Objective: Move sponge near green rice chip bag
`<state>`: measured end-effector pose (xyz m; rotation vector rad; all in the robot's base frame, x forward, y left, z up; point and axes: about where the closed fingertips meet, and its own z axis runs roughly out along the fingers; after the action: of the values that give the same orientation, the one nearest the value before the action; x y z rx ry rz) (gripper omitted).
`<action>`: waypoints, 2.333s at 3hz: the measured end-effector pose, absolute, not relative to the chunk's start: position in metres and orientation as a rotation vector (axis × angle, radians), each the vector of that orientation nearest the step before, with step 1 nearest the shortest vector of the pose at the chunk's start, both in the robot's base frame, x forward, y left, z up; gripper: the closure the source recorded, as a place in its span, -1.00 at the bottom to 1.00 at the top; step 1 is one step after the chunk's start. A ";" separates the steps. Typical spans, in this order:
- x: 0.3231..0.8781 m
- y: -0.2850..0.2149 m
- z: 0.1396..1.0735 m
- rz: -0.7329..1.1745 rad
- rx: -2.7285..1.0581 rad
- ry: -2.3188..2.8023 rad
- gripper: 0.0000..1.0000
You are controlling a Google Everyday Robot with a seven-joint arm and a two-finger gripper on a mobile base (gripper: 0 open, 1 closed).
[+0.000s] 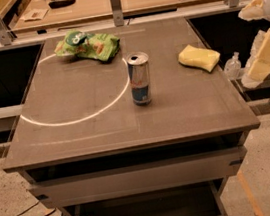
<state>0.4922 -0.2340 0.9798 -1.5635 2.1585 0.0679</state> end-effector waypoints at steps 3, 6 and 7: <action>0.537 -0.236 0.947 0.255 -1.311 2.033 -1.00; 0.601 -0.232 0.920 0.317 -1.118 1.962 -1.00; 0.629 -0.231 0.907 0.329 -1.101 1.983 -1.00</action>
Offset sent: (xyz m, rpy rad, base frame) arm 0.0545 -0.0080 -0.0422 0.2867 -0.0489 -0.1013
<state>0.6288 -0.2309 0.9071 -1.1005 1.9829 0.3295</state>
